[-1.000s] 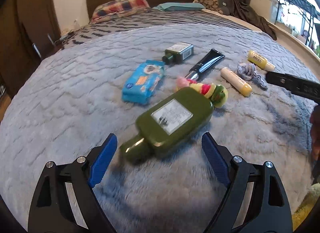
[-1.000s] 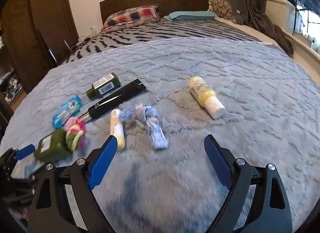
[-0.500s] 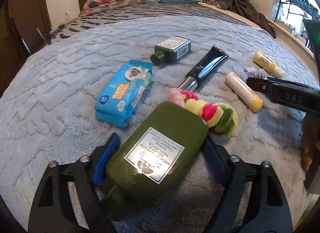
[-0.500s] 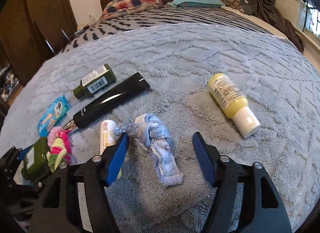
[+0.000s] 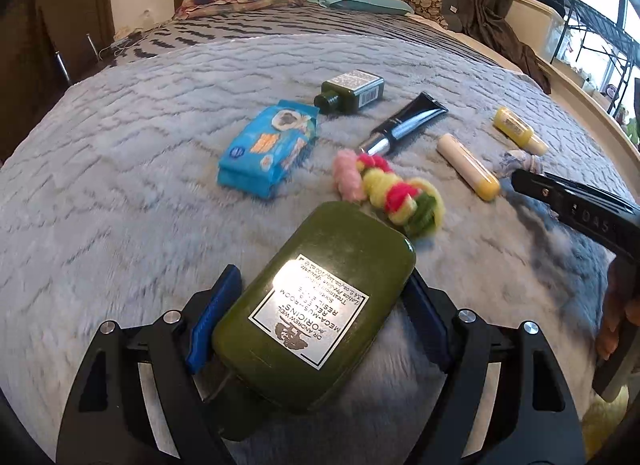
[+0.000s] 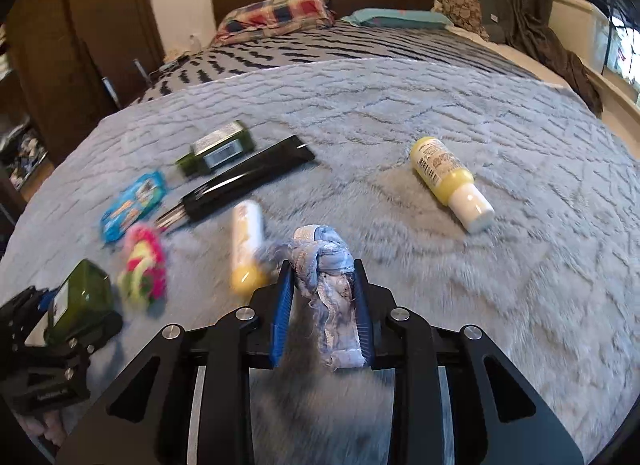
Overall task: Collect trash
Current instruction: 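Grasp the dark green bottle with the left tool while the right tool grasps the knotted cloth, then lower the green bottle and cloth below the bed edge and open both tools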
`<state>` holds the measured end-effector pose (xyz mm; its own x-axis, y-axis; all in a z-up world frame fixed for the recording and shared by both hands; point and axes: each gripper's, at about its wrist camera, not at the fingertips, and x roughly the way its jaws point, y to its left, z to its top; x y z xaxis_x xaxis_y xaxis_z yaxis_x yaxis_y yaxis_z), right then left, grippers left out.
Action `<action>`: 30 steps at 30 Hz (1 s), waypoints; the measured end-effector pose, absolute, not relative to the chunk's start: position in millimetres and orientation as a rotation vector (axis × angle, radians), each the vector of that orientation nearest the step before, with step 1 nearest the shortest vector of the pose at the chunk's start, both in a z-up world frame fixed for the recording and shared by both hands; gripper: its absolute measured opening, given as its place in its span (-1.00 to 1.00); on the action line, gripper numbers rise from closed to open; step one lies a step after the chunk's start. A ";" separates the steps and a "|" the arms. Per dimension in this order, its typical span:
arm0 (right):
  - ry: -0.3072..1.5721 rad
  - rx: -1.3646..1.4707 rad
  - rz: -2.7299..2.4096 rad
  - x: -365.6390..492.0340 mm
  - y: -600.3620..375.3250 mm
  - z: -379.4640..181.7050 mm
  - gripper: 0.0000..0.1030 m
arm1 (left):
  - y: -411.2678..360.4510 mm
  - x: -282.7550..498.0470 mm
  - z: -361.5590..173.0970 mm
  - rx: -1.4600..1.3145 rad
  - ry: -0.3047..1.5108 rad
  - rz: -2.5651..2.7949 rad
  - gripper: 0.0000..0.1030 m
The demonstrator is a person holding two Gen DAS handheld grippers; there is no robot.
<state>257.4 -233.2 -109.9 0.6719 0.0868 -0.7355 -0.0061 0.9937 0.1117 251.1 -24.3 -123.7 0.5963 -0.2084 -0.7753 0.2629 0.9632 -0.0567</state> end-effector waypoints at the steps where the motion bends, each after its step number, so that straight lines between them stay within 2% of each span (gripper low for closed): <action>1: 0.827 0.095 0.059 250.7 -230.9 -108.0 -0.42 | -23.3 245.9 -123.1 0.066 0.889 -0.273 0.48; 16: 0.764 0.024 0.124 113.6 -213.2 -76.4 -0.42 | -16.9 122.4 -101.3 0.071 0.794 -0.292 0.48; 24: 0.752 0.059 0.171 49.6 -216.5 -82.2 -0.42 | -19.7 51.7 -93.0 0.109 0.733 -0.331 0.48; 30: 0.776 0.101 0.184 13.1 -215.3 -98.2 -0.42 | -21.2 17.1 -105.5 0.115 0.744 -0.347 0.48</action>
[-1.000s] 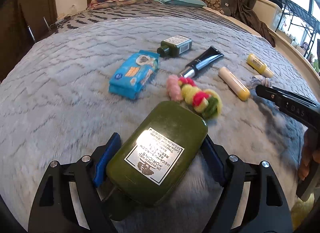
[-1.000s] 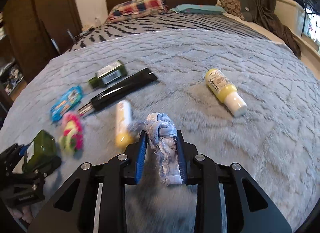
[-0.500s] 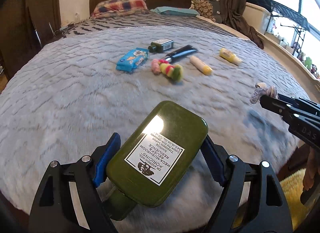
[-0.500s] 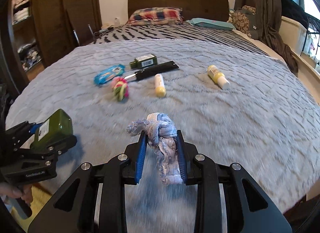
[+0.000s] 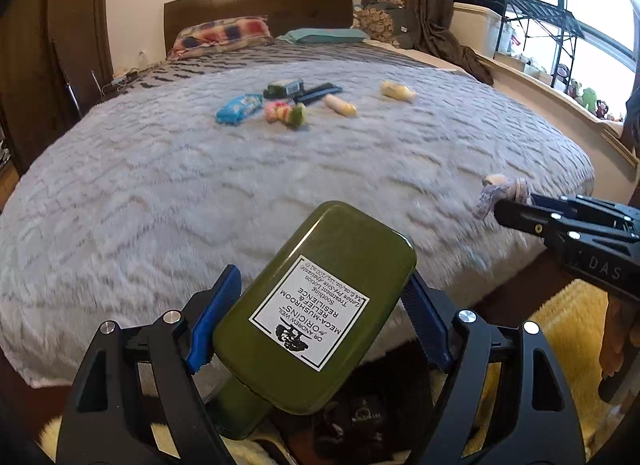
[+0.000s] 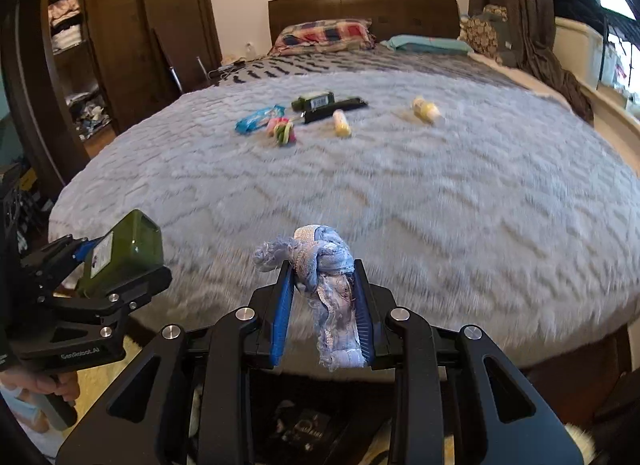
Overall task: Collect trash
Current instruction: 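Lower the green bottle and cloth below the bed edge and open both tools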
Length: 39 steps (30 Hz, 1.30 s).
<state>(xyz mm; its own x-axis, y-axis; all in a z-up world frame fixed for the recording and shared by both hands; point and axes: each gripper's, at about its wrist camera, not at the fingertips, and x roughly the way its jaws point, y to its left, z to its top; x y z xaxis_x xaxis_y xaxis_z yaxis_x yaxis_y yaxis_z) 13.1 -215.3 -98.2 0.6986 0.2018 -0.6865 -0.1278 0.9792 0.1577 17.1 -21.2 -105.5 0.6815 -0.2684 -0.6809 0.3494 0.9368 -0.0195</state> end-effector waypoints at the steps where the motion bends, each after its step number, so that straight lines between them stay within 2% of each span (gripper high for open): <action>1: 0.788 0.108 0.188 7.5 -213.8 -103.1 -0.42 | -21.6 12.0 -109.2 0.115 0.750 -0.347 0.48; 12: 0.960 0.149 0.189 -10.8 -202.8 -168.4 -0.42 | -32.0 -15.5 -184.6 0.116 0.959 -0.377 0.47; 14: 0.996 0.164 0.201 -10.9 -201.0 -180.8 -0.42 | -34.2 -15.7 -202.6 0.129 1.014 -0.391 0.25; 20: 1.099 0.197 0.217 -6.8 -196.5 -212.7 -0.42 | -30.6 -3.6 -233.7 0.107 1.104 -0.369 0.07; 25: 1.179 0.214 0.226 -0.9 -192.3 -235.3 -0.41 | -31.4 -0.2 -253.5 0.101 1.176 -0.384 0.05; 30: 1.222 0.243 0.221 3.8 -193.4 -247.3 -0.35 | -33.4 2.2 -265.2 0.127 1.217 -0.382 0.08; 32: 1.235 0.246 0.224 4.0 -192.8 -250.6 -0.29 | -35.3 2.2 -270.2 0.136 1.235 -0.381 0.17; 33: 1.239 0.247 0.226 3.8 -192.3 -251.2 -0.24 | -35.2 2.0 -272.1 0.138 1.243 -0.382 0.21; 35: 1.239 0.250 0.227 5.8 -192.1 -251.8 0.01 | -34.3 0.9 -274.6 0.140 1.252 -0.384 0.35; 39: 1.223 0.257 0.213 6.2 -197.5 -246.5 0.21 | -30.5 2.8 -276.5 0.131 1.255 -0.383 0.57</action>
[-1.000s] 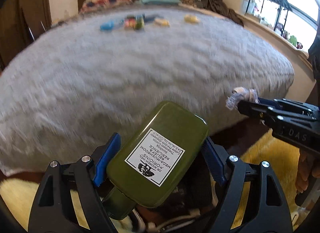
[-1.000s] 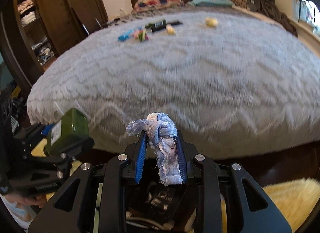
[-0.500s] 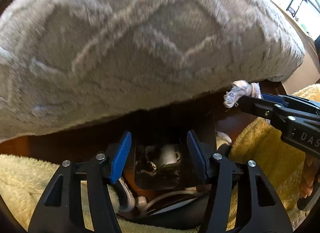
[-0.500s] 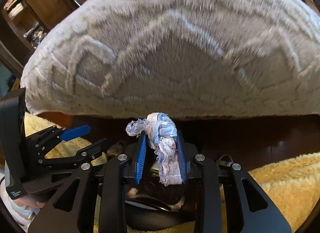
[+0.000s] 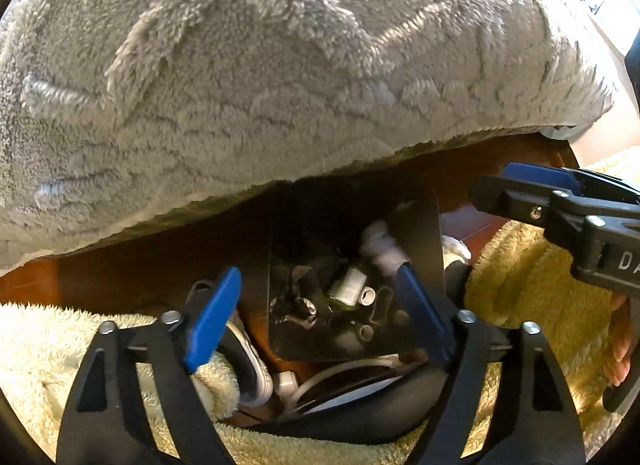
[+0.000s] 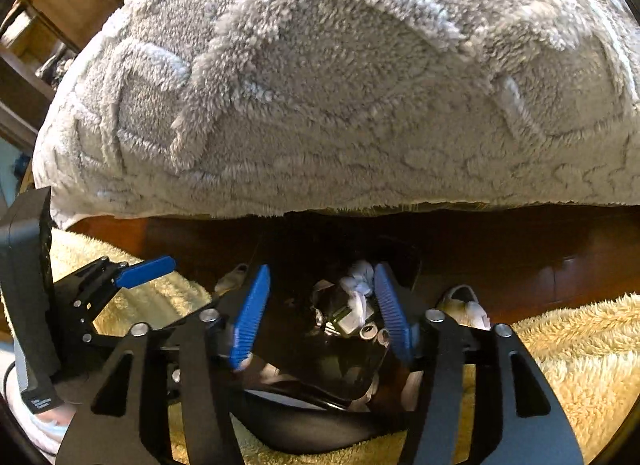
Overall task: Collect trash
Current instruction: 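Lower the green bottle and cloth below the bed edge and open both tools, then raise both open tools back over the remaining items on the bed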
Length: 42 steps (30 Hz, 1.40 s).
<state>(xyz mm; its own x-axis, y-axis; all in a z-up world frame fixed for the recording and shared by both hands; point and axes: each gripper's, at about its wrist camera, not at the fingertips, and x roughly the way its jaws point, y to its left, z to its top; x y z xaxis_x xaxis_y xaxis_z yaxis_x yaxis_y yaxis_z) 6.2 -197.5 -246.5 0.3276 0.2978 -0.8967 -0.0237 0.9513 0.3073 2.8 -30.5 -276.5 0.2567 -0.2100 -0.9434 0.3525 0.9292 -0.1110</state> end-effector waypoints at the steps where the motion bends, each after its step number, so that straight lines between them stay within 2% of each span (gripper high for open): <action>1: 1.212 0.257 0.207 6.1 -200.0 -243.5 0.31 | -27.4 3.6 -273.9 0.128 1.252 -0.381 0.66; 5: 1.155 0.239 0.182 10.5 -209.7 -224.7 0.61 | -16.3 6.6 -259.2 0.096 1.232 -0.387 0.78; 7: 1.114 0.233 0.171 10.6 -214.2 -212.1 0.68 | -12.5 6.4 -251.3 0.077 1.209 -0.398 0.79; 15: 0.850 0.156 0.119 19.4 -229.1 -141.3 0.78 | -10.2 14.3 -182.9 0.042 1.034 -0.423 0.82; 18: 0.752 0.105 0.085 20.6 -231.7 -116.7 0.94 | -4.2 22.2 -155.1 0.016 0.951 -0.405 0.84; 28: 0.635 0.058 0.034 76.4 -242.3 -59.9 0.93 | -8.1 67.6 -77.4 0.132 0.703 -0.298 0.84; 34: 0.624 0.073 0.033 132.2 -241.1 -51.2 0.93 | -13.2 123.4 -73.4 0.125 0.700 -0.240 0.84; 42: 0.709 0.048 0.025 227.3 -230.4 -78.7 0.92 | -17.7 202.5 -95.7 0.124 0.809 -0.236 0.84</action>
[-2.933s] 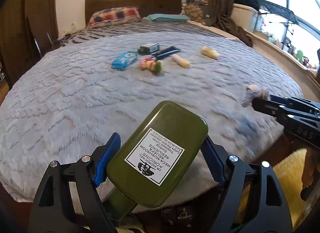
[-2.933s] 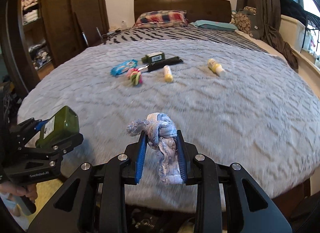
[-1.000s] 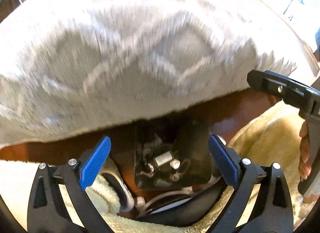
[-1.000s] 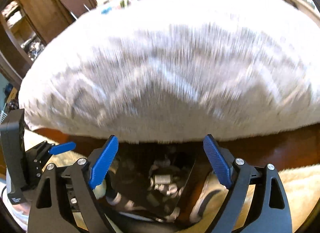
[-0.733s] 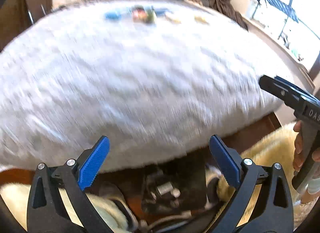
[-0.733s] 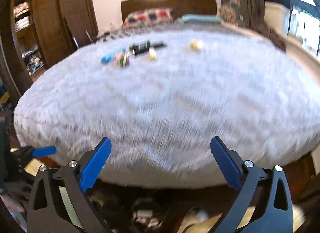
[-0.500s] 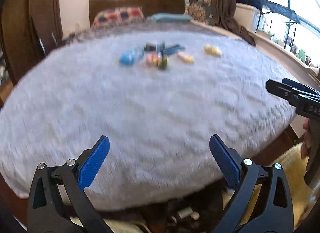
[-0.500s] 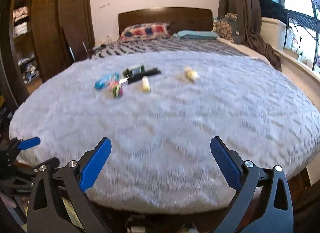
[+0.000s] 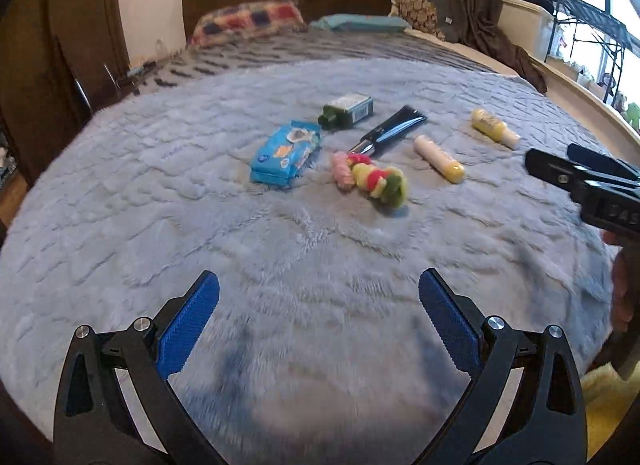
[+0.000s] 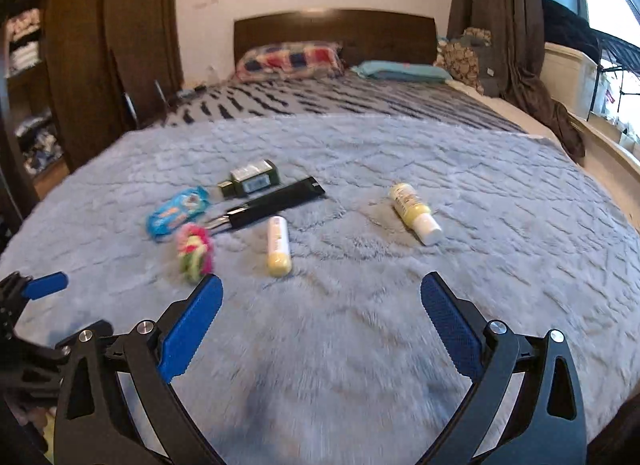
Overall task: Collect trash
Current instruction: 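Raise both open tools back over the remaining items on the bed, then grasp the pink-yellow fuzzy toy with the left tool while the right tool grasps the yellow-capped tube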
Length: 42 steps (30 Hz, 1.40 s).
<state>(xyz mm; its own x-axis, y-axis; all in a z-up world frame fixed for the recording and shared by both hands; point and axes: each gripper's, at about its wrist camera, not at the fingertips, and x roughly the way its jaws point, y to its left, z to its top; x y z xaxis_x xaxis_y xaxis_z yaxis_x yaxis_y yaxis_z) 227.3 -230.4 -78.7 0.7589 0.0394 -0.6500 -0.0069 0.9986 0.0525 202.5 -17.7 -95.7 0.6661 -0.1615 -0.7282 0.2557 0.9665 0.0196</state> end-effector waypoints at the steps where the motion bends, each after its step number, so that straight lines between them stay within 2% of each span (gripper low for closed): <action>1: 0.723 0.058 0.030 235.7 -229.4 -83.0 0.91 | -18.3 209.6 -99.1 0.118 0.817 -0.233 0.84; 4: 0.784 0.129 0.088 263.5 -226.9 -96.3 0.81 | -22.0 221.4 -106.1 0.114 0.823 -0.234 0.83; 10: 0.859 0.170 0.142 298.1 -209.9 -109.7 0.77 | -32.5 237.5 -115.7 0.128 0.839 -0.257 0.81; 12: 0.876 0.161 0.146 306.3 -204.6 -112.8 0.62 | -34.6 241.4 -117.8 0.131 0.845 -0.256 0.75; 14: 0.912 0.150 0.132 315.4 -200.4 -118.7 0.31 | -36.4 245.7 -119.9 0.125 0.855 -0.259 0.66; 17: 0.952 0.157 0.114 322.3 -201.7 -127.6 -0.02 | -39.6 250.1 -119.6 0.126 0.853 -0.260 0.62; 18: 0.952 0.163 0.111 321.8 -203.7 -128.5 -0.06 | -42.0 251.8 -118.9 0.127 0.849 -0.264 0.62; 20: 0.946 0.171 0.104 319.7 -209.0 -127.7 -0.37 | -46.9 255.9 -117.0 0.127 0.841 -0.268 0.61; 22: 0.936 0.178 0.097 316.7 -216.5 -125.9 -0.59 | -54.2 260.5 -114.8 0.123 0.836 -0.267 0.61; 30: 0.908 0.154 0.051 299.1 -236.0 -118.2 -0.59 | -81.4 290.6 -111.1 0.105 0.853 -0.221 0.59; 31: 0.903 0.149 0.048 297.4 -237.4 -117.2 -0.60 | -84.3 296.8 -112.7 0.107 0.863 -0.208 0.52; 33: 0.892 0.141 0.044 293.0 -240.2 -114.3 -0.60 | -88.4 308.1 -118.3 0.109 0.892 -0.186 0.25; 34: 0.885 0.135 0.040 289.8 -242.2 -112.6 -0.60 | -89.2 313.7 -122.6 0.105 0.914 -0.179 0.03; 39: 0.853 0.101 0.024 274.8 -249.0 -105.3 -0.60 | -80.5 315.7 -127.1 0.069 0.930 -0.199 -0.22; 42: 0.835 0.090 0.028 264.0 -251.5 -101.3 -0.60 | -77.2 307.2 -125.8 0.082 0.923 -0.216 -0.29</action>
<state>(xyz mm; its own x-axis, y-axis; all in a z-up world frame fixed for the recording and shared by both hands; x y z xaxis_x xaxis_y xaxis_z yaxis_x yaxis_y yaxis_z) 264.0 -251.5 -101.3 0.6711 0.0602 -0.7389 0.0106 0.9958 0.0907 307.2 -77.2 -125.8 0.5840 -0.1494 -0.7979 0.2195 0.9754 -0.0219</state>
